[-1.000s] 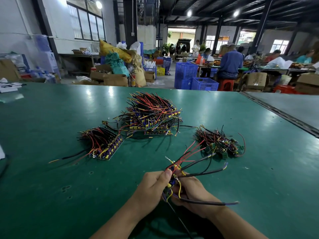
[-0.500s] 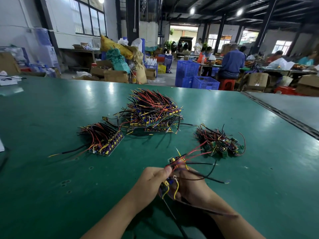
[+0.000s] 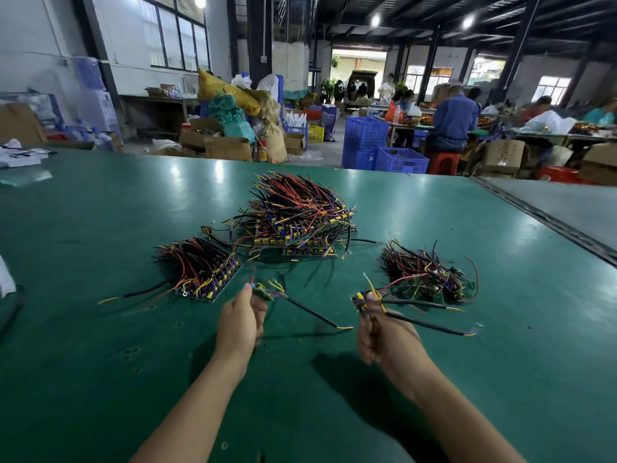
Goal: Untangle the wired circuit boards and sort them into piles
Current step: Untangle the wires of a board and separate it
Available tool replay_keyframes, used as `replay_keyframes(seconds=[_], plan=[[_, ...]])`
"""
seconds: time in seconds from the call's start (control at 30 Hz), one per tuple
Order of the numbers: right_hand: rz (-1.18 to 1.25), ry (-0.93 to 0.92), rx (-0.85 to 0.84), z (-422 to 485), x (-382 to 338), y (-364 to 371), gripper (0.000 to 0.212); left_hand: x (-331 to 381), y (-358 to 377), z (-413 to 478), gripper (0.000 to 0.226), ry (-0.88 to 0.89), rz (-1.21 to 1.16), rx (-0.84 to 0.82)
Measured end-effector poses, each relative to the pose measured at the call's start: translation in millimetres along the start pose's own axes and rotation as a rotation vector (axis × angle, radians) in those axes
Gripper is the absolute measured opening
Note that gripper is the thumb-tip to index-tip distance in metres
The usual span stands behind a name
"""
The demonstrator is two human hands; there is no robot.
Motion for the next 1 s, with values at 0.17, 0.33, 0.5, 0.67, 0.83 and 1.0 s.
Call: replay_keyframes(seconds=[0.17, 0.33, 0.5, 0.67, 0.83, 1.0], plan=[[-0.093, -0.069, -0.032, -1, 3, 2, 0.044, -5, -1, 2, 0.042, 0.135, 0.27, 0.07], [-0.12, -0.092, -0.077, 0, 4, 3, 0.04, 3, -5, -4, 0.052, 0.243, 0.322, 0.217], [-0.156, -0.111, -0.122, -6, 2, 6, 0.054, 14, 14, -37, 0.049, 0.376, 0.14, -0.138], [-0.101, -0.032, -0.174, -9, 6, 8, 0.057, 1, 43, -83, 0.035, 0.171, 0.102, -0.71], [-0.172, -0.062, -0.292, -13, -1, 8, 0.031, 3, 46, -91, 0.056, 0.091, 0.035, -0.829], [-0.214, -0.108, -0.313, -12, -2, 8, 0.023, 5, 46, -91, 0.061, 0.105, -0.022, -0.873]])
Point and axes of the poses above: each hand's wrist, its own z-axis towards the middle knuckle, its own y-axis out of the palm, x = y × z, the point moved 3 cm from there along z, towards the middle knuckle, and after that the axes turned 7 degrees about x, right-handed, at the moved point
